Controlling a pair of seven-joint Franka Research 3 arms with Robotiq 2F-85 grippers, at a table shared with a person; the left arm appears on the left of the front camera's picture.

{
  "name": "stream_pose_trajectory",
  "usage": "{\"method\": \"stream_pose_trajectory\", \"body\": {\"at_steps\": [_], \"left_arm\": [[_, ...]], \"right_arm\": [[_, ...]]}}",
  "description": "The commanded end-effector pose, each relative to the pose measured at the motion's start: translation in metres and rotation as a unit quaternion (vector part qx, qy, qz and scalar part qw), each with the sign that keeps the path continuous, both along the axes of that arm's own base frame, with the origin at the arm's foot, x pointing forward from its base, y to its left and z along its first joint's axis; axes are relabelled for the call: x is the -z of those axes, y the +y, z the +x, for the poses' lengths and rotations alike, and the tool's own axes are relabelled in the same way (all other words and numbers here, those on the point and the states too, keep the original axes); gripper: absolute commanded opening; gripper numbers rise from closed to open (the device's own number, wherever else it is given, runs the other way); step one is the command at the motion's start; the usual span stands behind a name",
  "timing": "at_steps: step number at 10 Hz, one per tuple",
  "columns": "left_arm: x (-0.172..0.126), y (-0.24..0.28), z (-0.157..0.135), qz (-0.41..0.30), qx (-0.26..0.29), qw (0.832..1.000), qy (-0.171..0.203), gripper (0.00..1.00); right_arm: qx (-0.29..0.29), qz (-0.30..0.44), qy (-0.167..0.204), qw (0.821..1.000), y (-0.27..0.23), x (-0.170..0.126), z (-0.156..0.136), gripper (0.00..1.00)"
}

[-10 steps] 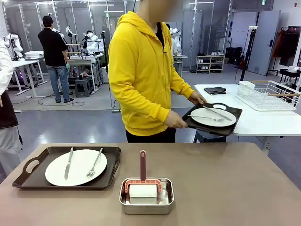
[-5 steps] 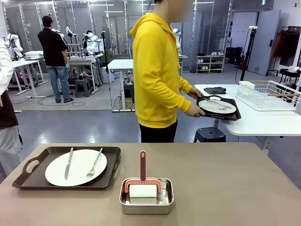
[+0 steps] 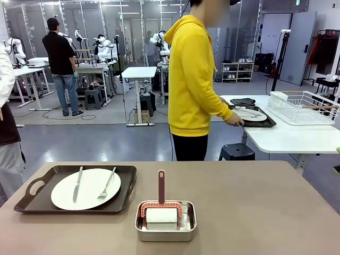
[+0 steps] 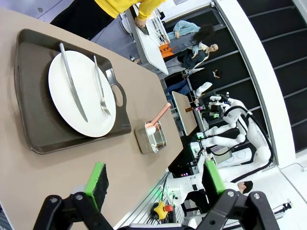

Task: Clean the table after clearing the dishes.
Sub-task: When the left (or right) Handle tray is removed, use the left hand (or right hand) to clean the left (or right) side of the table with the Lint Roller.

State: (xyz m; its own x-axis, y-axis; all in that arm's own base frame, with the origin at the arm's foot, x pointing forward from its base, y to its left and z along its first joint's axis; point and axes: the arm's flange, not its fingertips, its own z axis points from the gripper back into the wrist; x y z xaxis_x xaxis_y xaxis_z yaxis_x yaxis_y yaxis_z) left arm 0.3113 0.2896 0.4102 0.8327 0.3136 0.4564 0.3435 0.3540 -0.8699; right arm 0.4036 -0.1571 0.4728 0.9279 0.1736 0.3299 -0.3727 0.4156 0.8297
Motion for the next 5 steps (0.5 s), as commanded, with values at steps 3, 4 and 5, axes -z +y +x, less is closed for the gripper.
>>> {"method": "stream_pose_trajectory", "body": {"at_steps": [3,4,5], "left_arm": [[-0.001,0.001,-0.002,0.001,-0.002,1.000,-0.003,1.00],[-0.001,0.001,-0.002,0.001,-0.002,1.000,-0.003,1.00],[-0.001,0.001,-0.002,0.001,-0.002,1.000,-0.003,1.00]], "right_arm": [[-0.146,-0.185,-0.075,0.969,0.181,-0.077,0.036,1.00],[-0.175,-0.232,-0.098,0.952,0.214,-0.083,0.042,1.00],[-0.211,-0.266,-0.118,0.933,0.245,-0.081,0.045,1.00]]}}
